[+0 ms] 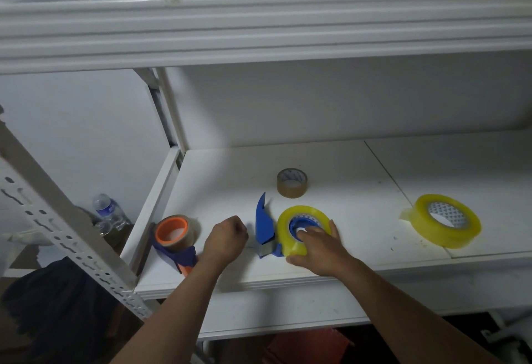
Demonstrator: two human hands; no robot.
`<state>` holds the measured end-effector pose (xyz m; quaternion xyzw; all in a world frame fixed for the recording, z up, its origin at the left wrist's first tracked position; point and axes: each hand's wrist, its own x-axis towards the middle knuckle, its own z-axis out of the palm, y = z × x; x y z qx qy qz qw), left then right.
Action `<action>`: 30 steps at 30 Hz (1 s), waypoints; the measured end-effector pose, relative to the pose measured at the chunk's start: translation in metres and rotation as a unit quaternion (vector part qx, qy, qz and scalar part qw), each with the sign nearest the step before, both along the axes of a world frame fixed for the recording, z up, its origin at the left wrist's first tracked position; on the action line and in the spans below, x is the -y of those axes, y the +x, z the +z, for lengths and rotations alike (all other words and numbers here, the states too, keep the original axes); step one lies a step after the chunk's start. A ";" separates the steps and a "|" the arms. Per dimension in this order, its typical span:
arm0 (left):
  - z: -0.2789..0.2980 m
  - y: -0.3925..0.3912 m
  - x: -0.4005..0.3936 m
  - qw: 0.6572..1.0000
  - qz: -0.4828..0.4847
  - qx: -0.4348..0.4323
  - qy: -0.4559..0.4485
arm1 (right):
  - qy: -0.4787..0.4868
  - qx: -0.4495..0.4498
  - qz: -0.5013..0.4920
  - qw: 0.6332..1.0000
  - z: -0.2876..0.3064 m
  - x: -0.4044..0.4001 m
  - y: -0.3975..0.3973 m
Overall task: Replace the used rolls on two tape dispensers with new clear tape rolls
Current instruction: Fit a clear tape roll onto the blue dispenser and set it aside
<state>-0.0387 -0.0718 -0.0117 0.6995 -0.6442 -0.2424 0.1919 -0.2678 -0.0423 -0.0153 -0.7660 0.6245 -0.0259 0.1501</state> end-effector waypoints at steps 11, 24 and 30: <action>-0.003 -0.029 0.012 0.990 0.080 -0.119 0.002 | 0.009 -0.016 0.013 1.000 -0.001 0.003 -0.002; -0.006 -0.055 -0.018 0.969 0.107 -0.221 -0.002 | 0.007 -0.025 0.011 1.000 0.001 0.003 0.001; -0.009 -0.061 -0.025 0.978 0.013 -0.207 -0.011 | 0.017 -0.035 0.029 0.999 0.001 0.003 -0.001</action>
